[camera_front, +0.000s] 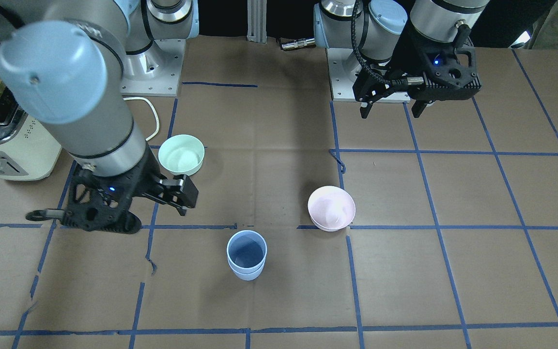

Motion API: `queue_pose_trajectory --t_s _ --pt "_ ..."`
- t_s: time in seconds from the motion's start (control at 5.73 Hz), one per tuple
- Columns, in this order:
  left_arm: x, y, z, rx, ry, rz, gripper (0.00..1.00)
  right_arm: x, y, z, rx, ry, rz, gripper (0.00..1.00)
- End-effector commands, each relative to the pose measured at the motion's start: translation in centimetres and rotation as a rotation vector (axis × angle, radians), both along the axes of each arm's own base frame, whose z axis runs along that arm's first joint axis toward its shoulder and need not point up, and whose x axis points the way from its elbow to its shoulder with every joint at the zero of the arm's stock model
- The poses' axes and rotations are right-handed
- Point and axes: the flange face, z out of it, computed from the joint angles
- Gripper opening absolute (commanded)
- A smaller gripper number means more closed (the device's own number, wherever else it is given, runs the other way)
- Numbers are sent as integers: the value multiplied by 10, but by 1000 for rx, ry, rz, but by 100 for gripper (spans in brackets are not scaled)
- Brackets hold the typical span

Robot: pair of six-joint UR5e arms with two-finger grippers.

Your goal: Stack blue cups with both arms

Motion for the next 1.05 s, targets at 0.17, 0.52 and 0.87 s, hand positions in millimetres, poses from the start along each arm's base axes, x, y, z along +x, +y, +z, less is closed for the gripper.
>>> queue_pose_trajectory --t_s 0.17,0.52,0.87 --pt "0 1 1 -2 0 0 99 -57 106 18 44 11 44 100" --pt "0 1 1 0 0 0 99 -84 98 25 24 41 9 100" --pt "0 1 1 -2 0 0 99 -85 100 27 26 39 -2 100"
